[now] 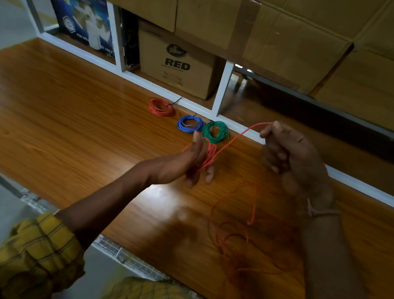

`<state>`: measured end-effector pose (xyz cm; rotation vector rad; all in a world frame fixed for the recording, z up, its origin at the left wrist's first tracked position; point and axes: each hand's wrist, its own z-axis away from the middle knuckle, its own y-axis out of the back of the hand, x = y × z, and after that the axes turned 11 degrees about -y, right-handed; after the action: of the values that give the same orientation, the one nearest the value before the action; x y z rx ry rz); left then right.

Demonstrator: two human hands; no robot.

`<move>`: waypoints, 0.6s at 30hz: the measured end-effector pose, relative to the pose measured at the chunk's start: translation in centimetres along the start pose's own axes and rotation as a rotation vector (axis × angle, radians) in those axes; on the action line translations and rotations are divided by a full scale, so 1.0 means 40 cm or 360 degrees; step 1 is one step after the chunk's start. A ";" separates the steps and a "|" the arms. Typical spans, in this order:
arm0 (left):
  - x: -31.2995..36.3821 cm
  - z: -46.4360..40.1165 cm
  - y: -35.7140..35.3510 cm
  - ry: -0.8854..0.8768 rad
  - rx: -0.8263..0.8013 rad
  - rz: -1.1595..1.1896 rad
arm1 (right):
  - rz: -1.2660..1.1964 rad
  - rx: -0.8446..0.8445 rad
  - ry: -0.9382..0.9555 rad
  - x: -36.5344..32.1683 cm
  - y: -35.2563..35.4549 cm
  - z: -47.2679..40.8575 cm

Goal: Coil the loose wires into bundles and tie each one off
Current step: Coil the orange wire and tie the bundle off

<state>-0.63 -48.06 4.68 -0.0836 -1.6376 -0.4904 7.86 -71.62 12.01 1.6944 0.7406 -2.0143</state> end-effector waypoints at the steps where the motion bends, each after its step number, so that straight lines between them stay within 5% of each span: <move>1: 0.009 0.007 -0.007 -0.0018 -0.0040 0.0050 | -0.0014 0.0107 -0.0027 0.010 0.011 -0.024; 8: 0.073 0.015 -0.023 -0.0195 -0.0355 0.0453 | 0.0445 0.0663 -0.0285 0.176 0.025 -0.114; 14: 0.077 -0.010 -0.008 -0.0253 -0.0143 0.0996 | 0.0809 0.0325 -0.0345 0.307 -0.120 -0.023; 18: 0.081 -0.009 0.013 -0.0179 0.0162 0.0631 | 0.1139 -0.0043 -0.0339 0.293 -0.179 0.063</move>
<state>-0.57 -48.44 7.98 -0.3578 -1.6996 -0.0999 -0.60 -67.28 1.78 1.4171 0.0570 -1.6145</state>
